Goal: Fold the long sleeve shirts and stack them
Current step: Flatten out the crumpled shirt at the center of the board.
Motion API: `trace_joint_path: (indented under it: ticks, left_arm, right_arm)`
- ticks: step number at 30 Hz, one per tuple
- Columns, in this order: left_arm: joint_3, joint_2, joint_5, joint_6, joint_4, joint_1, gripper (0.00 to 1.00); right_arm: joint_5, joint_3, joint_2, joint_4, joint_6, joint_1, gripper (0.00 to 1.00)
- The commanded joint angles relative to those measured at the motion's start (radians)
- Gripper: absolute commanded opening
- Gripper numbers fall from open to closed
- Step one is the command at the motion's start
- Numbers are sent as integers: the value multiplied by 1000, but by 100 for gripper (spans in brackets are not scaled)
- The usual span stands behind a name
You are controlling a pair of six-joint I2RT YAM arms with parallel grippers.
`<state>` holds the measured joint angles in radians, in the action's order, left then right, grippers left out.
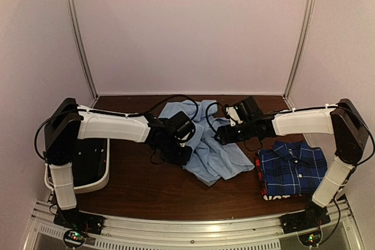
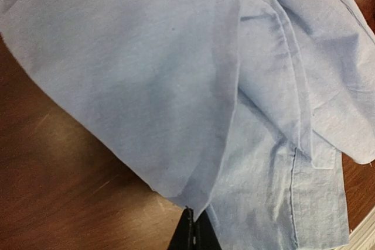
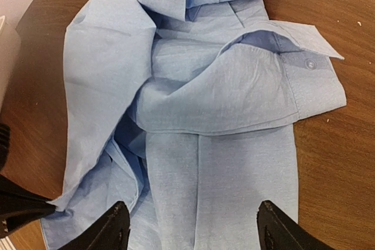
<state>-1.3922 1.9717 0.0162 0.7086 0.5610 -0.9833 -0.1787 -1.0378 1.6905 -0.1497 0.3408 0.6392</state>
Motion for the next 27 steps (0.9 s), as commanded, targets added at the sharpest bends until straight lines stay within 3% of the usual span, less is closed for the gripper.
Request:
trace_joint_path:
  ticks: [1, 9, 14, 19, 27]
  left_arm:
    - [19, -123, -170, 33, 75, 44, 0]
    - [91, -298, -212, -27, 99, 247, 0]
    - [33, -294, -195, -109, 89, 402, 0]
    - [-137, -205, -154, -198, 74, 580, 0]
    - [-567, 101, -100, -287, 148, 760, 0]
  right_arm:
    - [52, 2, 29, -56, -45, 28, 72]
    - [67, 25, 93, -96, -77, 59, 53]
    - [77, 23, 128, -131, -84, 94, 33]
    - [44, 38, 118, -159, -65, 143, 17]
    - [-64, 0, 86, -149, 40, 285, 17]
